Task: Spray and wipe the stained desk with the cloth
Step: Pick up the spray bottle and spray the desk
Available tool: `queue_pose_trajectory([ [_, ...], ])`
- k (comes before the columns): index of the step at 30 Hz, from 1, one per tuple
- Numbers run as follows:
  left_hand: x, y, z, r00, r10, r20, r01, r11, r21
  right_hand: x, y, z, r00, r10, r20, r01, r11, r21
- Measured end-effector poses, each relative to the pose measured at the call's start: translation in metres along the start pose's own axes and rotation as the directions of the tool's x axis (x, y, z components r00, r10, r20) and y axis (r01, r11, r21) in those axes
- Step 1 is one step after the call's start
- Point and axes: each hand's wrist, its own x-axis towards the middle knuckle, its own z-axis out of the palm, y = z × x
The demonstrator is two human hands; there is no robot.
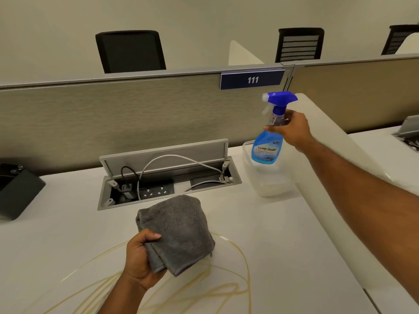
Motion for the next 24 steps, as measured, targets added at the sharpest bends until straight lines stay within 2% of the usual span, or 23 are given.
queue_pose_trajectory([
  [4,-0.012,0.008,-0.003,0.999,0.017,0.027,-0.016,1.000,-0.009,-0.040,-0.035,-0.024,0.986,-0.165,0.015,0.165,0.986,-0.010],
  [6,-0.020,0.013,-0.003,0.999,0.021,0.045,-0.020,1.000,-0.015,-0.065,-0.047,-0.029,0.979,-0.202,0.009,0.202,0.979,0.019],
  [10,-0.044,0.027,0.001,0.997,0.018,0.074,-0.017,1.000,-0.009,-0.123,-0.066,-0.025,0.983,-0.183,-0.002,0.174,0.931,0.322],
  [13,-0.066,0.038,-0.002,0.996,0.042,0.084,-0.040,0.999,-0.016,-0.172,-0.068,-0.015,0.968,-0.177,0.175,0.090,0.904,0.419],
  [18,-0.098,0.051,-0.022,0.993,0.053,0.102,-0.052,0.999,-0.018,-0.262,-0.060,0.018,0.931,-0.074,0.357,-0.071,0.924,0.376],
  [21,-0.112,0.054,-0.038,0.995,0.050,0.084,-0.048,0.999,-0.024,-0.311,-0.063,0.037,0.876,-0.159,0.455,-0.055,0.904,0.423],
  [24,-0.123,0.056,-0.052,0.995,0.059,0.077,-0.056,0.998,-0.040,-0.348,-0.071,0.057,0.803,-0.176,0.570,-0.087,0.911,0.403],
])
